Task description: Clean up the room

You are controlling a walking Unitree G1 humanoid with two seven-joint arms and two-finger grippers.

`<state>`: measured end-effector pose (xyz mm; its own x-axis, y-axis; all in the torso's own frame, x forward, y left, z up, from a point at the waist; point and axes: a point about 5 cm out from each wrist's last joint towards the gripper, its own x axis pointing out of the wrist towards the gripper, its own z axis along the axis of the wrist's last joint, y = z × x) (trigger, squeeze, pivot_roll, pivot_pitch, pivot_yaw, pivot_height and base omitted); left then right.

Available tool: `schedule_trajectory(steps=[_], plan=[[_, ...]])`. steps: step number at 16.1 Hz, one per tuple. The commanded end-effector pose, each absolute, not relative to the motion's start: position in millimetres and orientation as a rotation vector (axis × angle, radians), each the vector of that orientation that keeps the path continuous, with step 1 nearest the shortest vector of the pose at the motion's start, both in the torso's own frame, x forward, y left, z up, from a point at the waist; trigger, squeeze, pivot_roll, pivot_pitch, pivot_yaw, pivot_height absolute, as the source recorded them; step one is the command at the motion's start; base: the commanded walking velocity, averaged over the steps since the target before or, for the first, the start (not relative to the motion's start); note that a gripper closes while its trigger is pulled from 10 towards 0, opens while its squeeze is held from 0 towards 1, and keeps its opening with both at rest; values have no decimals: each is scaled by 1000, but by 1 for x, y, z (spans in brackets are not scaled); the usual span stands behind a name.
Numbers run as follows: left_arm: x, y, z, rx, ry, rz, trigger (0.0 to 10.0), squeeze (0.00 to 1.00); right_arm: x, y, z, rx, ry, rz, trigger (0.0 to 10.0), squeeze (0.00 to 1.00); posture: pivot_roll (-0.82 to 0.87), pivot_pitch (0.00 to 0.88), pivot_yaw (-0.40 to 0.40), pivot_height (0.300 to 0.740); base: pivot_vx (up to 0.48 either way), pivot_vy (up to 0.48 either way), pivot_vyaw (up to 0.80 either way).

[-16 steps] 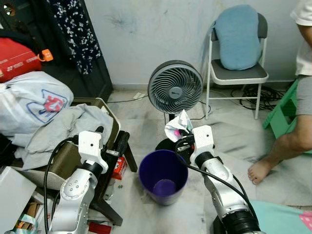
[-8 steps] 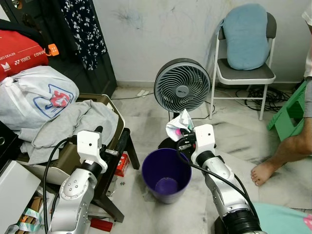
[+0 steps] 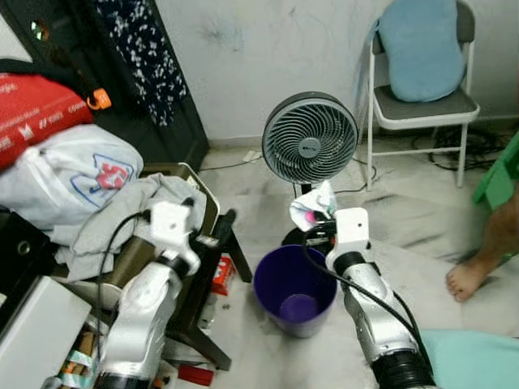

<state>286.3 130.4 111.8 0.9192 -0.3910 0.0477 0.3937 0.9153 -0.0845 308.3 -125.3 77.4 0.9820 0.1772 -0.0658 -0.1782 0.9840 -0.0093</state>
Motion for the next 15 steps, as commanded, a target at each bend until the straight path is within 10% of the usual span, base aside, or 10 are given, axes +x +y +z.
schedule_trajectory(steps=[1, 10, 15], plan=[[288, 135, 105, -86, 2, -388, 10000, 0, 307, -121, 77, -5, 64, 181, 10000, 0, -257, 0, 238, 740, 0, 0, 0], [264, 151, 90, -165, -38, -105, 10000, 0, 317, -103, 70, -121, 132, 421, 10000, 0, -73, 0, -16, 740, 0, 0, 0], [260, 159, 92, -155, -56, -77, 10000, 0, 326, -82, 78, -137, 97, 482, 10000, 0, -76, 0, -14, 740, 0, 0, 0]])
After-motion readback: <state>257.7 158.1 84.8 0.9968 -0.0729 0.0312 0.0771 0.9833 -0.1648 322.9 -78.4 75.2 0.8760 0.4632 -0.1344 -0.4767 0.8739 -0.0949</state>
